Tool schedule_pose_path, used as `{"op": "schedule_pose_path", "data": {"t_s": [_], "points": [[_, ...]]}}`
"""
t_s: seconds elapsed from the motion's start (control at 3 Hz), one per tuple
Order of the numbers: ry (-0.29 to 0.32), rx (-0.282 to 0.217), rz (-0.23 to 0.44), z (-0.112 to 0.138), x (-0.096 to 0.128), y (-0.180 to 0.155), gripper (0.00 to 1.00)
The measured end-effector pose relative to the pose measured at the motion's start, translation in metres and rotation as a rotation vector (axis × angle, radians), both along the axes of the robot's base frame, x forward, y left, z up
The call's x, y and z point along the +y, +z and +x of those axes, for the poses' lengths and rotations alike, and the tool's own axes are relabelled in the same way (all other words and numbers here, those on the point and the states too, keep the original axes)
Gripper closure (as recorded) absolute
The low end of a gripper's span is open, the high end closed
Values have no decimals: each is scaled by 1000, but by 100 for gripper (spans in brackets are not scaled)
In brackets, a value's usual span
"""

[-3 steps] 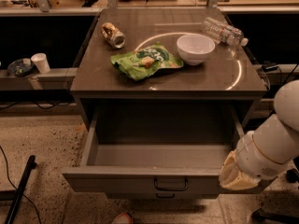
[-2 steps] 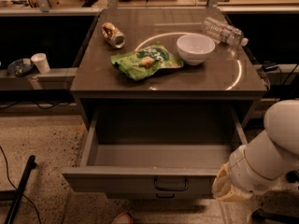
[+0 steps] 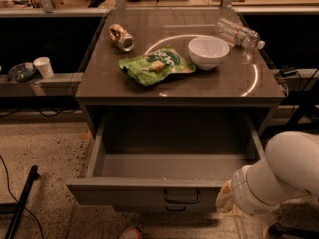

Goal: Close top drawer

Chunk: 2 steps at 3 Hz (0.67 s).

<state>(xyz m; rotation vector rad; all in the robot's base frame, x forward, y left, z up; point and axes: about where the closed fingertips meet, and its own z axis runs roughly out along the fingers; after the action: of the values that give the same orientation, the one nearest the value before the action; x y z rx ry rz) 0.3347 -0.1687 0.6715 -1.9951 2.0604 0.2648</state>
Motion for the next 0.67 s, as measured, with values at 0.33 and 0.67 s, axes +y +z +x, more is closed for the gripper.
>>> {"op": "schedule_pose_path", "data": {"t_s": [0.33,0.67], "points": [[-49,-50,-27,11,-3,-21,28],[-101,-58,-39,21,-10,-29,5]]}}
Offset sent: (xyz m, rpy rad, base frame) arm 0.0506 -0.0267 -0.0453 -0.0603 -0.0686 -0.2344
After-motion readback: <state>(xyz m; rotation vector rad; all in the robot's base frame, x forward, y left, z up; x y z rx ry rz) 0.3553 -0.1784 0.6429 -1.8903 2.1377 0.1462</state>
